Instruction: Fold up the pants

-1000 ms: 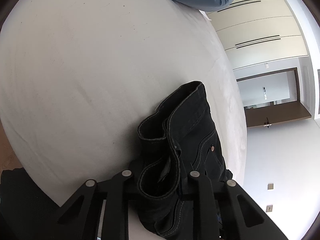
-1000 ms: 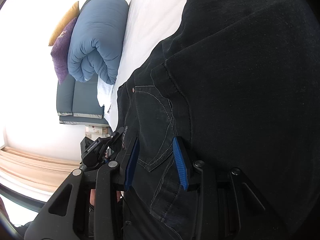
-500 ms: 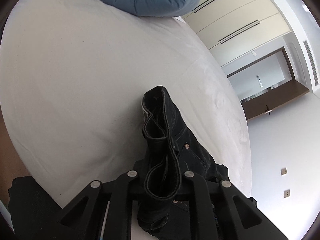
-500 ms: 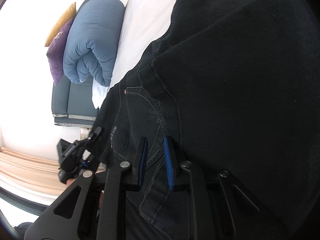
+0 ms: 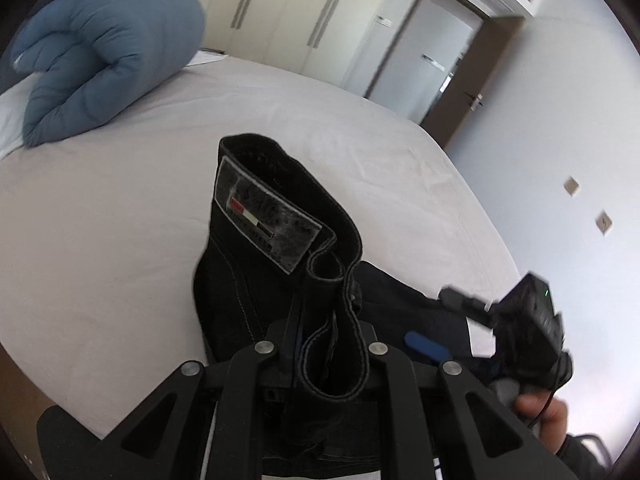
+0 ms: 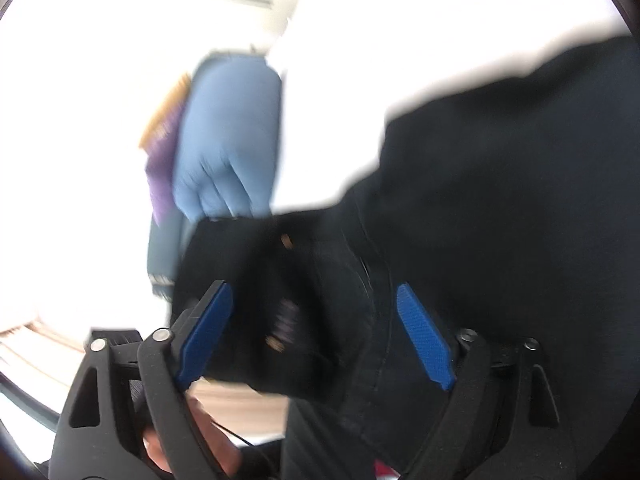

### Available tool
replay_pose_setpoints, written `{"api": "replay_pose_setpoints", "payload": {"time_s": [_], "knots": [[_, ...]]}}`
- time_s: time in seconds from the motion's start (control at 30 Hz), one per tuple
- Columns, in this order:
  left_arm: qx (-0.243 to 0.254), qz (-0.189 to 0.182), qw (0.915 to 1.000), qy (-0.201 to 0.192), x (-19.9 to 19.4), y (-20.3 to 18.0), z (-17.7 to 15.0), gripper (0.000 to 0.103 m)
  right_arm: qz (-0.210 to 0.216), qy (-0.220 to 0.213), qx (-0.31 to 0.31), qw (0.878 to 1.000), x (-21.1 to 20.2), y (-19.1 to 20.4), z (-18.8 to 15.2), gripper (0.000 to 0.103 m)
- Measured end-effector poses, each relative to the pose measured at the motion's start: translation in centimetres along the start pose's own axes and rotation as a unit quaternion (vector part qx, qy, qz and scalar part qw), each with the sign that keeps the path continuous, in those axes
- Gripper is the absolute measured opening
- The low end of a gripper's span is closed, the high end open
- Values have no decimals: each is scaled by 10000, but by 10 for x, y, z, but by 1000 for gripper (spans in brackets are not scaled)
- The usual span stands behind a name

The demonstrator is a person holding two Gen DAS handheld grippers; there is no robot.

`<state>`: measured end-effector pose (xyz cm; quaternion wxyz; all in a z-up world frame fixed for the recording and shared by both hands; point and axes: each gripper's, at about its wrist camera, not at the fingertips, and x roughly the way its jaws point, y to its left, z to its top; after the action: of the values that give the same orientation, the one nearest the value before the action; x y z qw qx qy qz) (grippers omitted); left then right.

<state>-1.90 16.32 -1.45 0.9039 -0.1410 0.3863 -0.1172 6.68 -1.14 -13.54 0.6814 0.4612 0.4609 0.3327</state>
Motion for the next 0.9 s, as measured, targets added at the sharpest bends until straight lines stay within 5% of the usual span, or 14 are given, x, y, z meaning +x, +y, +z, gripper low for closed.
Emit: {"api": "replay_pose_setpoints", "payload": {"time_s": [0.17, 0.33, 0.5, 0.57, 0.63, 0.8, 0.9], "knots": [[1041, -122, 9935, 448, 41, -81, -37, 14, 391, 2, -70, 9992, -64, 15, 12, 86], [1925, -157, 9782, 764, 62, -133, -76, 14, 97, 108, -147, 9998, -88, 8, 11, 86], [2636, 96, 9613, 790, 70, -154, -105, 14, -750, 324, 183, 9965, -82, -28, 11, 83], [2791, 184, 9572, 750, 73, -157, -106, 14, -1012, 428, 213, 9937, -79, -39, 7, 70], [2840, 215, 9553, 791, 76, -159, -107, 14, -1026, 530, 203, 9931, -74, -45, 7, 36], [2951, 195, 9521, 773, 75, -163, -113, 14, -1288, 453, -333, 9901, -71, -33, 8, 17], [3052, 108, 9499, 670, 69, -171, -113, 14, -1343, 319, -538, 9890, -86, -26, 11, 15]]}}
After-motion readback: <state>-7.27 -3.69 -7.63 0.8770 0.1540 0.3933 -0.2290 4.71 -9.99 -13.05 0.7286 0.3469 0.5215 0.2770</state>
